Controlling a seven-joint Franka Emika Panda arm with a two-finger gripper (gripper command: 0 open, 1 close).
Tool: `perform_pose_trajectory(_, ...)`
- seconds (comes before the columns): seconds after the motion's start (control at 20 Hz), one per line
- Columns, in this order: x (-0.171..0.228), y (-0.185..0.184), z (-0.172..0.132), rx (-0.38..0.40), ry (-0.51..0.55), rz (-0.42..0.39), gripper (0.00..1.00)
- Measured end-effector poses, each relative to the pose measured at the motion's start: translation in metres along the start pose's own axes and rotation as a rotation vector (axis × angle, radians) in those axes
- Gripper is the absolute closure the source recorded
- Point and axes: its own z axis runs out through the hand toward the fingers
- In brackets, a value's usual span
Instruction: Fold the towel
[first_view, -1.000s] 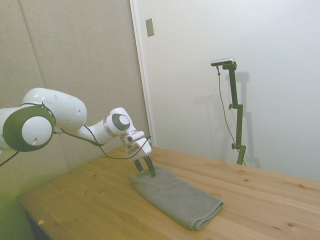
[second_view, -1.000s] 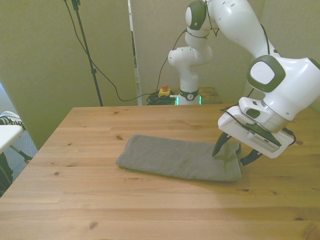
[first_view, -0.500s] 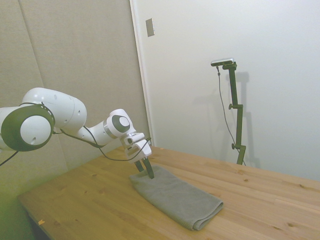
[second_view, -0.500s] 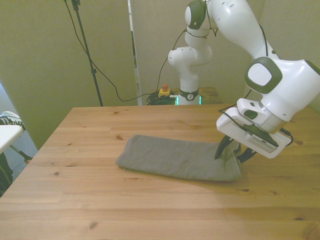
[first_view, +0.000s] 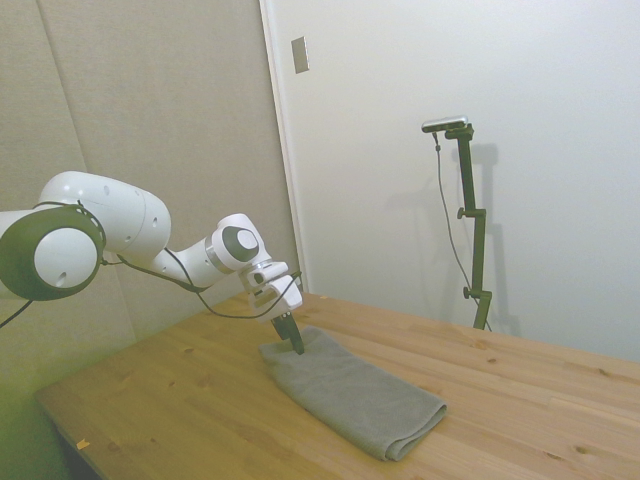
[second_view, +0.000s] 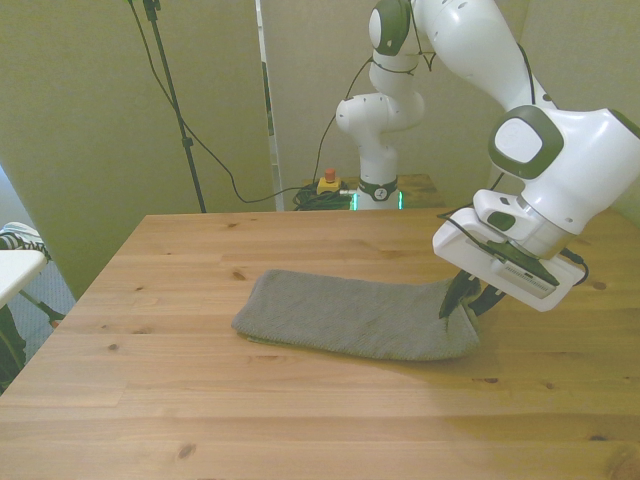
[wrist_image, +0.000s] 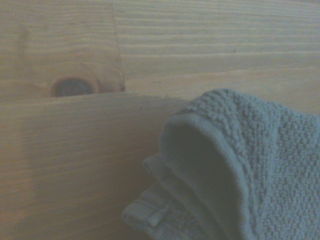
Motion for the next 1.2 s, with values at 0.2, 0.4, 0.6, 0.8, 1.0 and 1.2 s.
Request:
perform_pose_trajectory(0.2, 0.014, 0.017, -0.022, 0.036, 0.0, 0.027, 1.0)
perform_pose_trajectory(0.4, 0.027, 0.041, -0.043, 0.08, -0.017, 0.055, 1.0)
perform_pose_trajectory(0.6, 0.047, 0.072, -0.057, 0.138, -0.058, 0.07, 1.0)
perform_pose_trajectory(0.8, 0.069, 0.102, -0.055, 0.167, -0.099, 0.081, 1.0)
perform_pose_trajectory(1.0, 0.085, 0.124, -0.056, 0.186, -0.118, 0.088, 1.0)
perform_pose_trajectory(1.2, 0.104, 0.144, -0.066, 0.215, -0.129, 0.099, 1.0)
